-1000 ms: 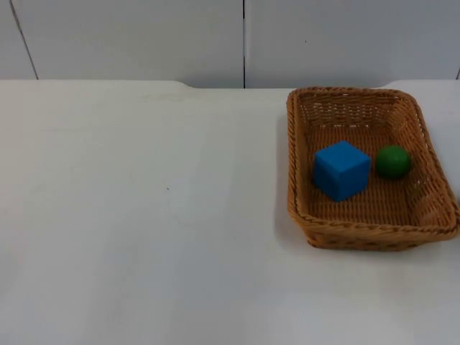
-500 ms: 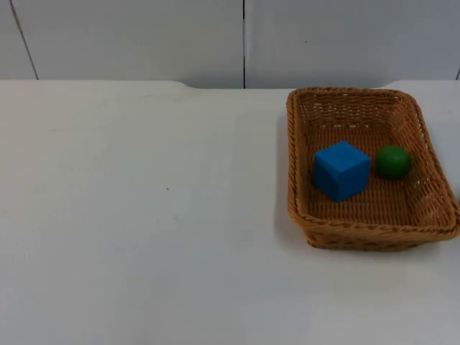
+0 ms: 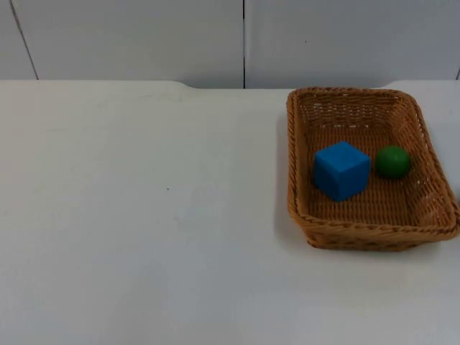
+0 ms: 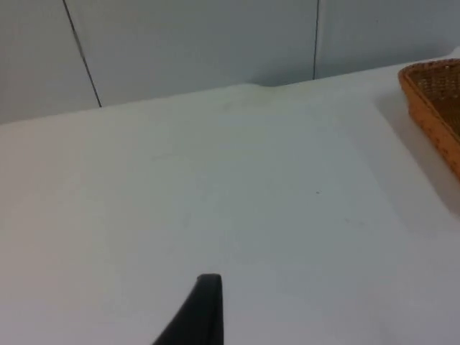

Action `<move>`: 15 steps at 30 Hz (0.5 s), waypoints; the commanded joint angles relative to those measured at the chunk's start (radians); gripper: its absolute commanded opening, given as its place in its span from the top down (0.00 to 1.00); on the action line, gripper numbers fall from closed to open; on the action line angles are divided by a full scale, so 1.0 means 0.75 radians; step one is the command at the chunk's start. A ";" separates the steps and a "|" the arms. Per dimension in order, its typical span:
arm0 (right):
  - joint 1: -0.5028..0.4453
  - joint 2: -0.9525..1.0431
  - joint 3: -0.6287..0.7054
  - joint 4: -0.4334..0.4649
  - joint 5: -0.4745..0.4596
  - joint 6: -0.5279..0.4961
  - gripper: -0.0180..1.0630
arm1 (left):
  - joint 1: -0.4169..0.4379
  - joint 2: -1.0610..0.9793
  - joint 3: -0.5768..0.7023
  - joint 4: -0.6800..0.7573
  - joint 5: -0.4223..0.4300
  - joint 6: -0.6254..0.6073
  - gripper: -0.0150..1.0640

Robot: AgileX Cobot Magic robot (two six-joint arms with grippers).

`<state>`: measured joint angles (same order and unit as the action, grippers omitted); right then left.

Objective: Place all geometric objects except the red cube into the basket.

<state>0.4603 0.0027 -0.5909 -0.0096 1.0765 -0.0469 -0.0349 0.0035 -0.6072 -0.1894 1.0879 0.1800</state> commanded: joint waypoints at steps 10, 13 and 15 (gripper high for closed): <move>0.004 -0.004 0.085 0.052 -0.012 -0.053 0.01 | 0.002 -0.005 0.110 0.146 0.010 -0.160 0.04; 0.004 -0.004 0.085 0.052 -0.007 -0.053 0.01 | 0.002 -0.005 0.150 0.153 -0.016 -0.182 0.04; 0.004 -0.004 0.095 0.046 -0.002 -0.053 0.01 | 0.002 -0.005 0.150 0.153 -0.016 -0.182 0.04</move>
<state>0.4603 0.0027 -0.5278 0.0261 1.0787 -0.0791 -0.0349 0.0035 -0.4985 -0.0812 1.0935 0.0582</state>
